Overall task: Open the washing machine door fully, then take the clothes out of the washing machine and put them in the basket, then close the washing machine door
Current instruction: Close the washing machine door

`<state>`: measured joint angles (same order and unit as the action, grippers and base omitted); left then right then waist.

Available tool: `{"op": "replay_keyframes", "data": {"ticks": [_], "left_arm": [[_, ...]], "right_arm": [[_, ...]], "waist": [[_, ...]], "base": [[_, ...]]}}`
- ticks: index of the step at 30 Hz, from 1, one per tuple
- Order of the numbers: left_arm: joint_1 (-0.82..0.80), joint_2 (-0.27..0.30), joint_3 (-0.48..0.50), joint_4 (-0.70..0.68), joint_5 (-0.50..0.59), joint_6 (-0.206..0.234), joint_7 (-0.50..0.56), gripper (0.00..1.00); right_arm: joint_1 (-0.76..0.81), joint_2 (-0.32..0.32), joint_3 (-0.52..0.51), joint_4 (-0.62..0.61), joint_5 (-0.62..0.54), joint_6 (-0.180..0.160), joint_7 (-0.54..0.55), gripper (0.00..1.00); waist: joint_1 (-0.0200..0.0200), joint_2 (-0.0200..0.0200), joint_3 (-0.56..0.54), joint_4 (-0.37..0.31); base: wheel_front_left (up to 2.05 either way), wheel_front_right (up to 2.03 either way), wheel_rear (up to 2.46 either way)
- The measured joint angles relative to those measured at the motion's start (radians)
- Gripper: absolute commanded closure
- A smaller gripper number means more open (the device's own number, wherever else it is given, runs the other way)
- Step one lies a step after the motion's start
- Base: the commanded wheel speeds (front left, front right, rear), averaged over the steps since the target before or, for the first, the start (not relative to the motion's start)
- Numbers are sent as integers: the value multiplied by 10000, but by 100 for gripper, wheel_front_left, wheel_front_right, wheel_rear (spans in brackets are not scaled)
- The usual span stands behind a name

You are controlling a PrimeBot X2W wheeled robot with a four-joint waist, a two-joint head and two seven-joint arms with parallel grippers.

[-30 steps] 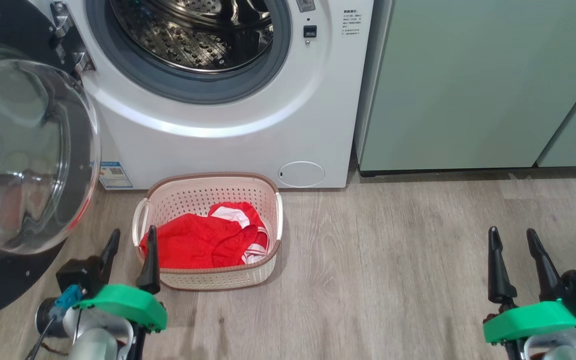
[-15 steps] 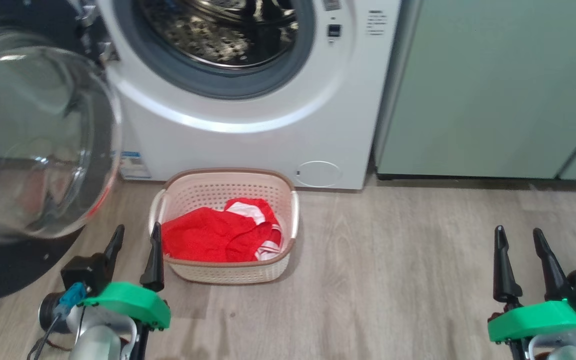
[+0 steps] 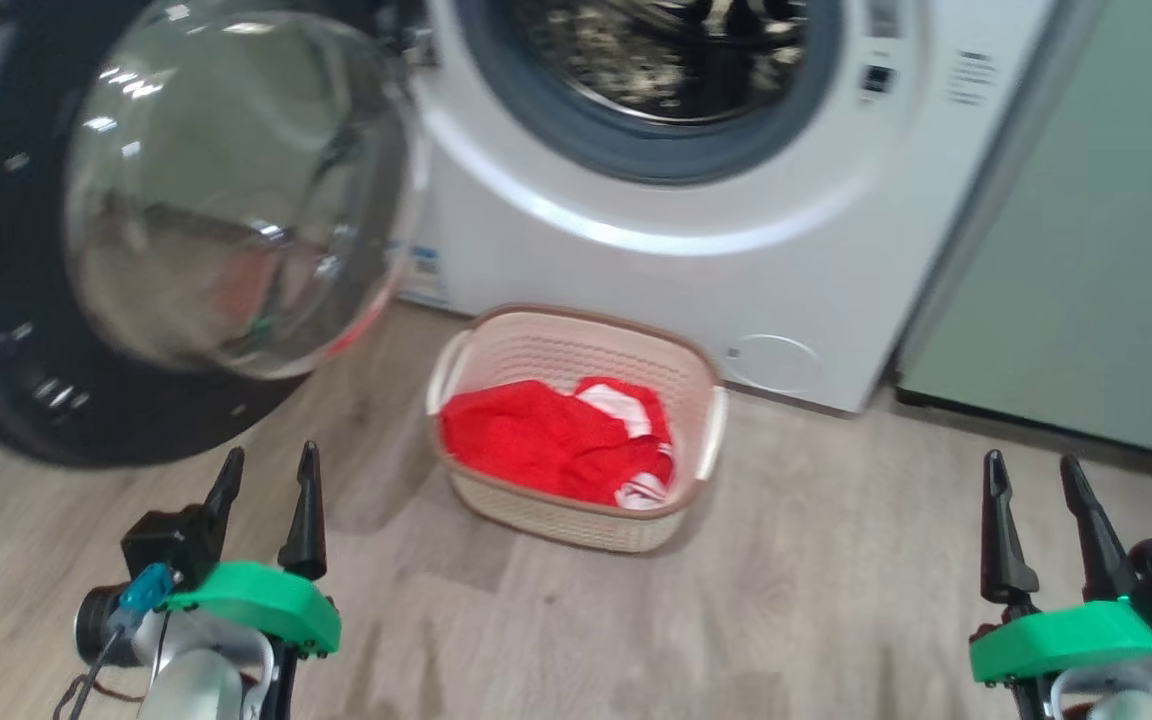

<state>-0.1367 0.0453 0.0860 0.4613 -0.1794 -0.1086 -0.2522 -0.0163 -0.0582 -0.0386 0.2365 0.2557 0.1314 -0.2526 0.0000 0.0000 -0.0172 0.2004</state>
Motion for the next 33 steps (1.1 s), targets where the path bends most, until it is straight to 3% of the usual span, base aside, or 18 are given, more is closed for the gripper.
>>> {"op": "replay_keyframes", "data": {"ticks": [15,29,30,31,33], "left_arm": [[-108,-4,362,-82,12,163,-2,0],[127,-33,1022,-719,-186,359,-2,0],[131,-42,1068,-715,-309,353,-2,42],[130,-56,1151,-694,-491,324,-2,100],[128,-67,1411,-560,-959,209,-2,100]], "right_arm": [[-115,77,272,-4,4,0,0,0],[-844,-92,911,247,12,0,0,0],[-844,-94,926,249,13,0,0,0],[-845,-94,940,261,25,0,0,0],[-844,-94,951,299,96,0,0,0]], "waist": [[0,0,175,2840],[0,0,602,3252],[0,0,599,3250],[0,0,589,3245],[0,0,557,3231]], "base": [[0,0,0],[0,0,0],[0,0,0],[0,0,0],[0,0,0]]}}
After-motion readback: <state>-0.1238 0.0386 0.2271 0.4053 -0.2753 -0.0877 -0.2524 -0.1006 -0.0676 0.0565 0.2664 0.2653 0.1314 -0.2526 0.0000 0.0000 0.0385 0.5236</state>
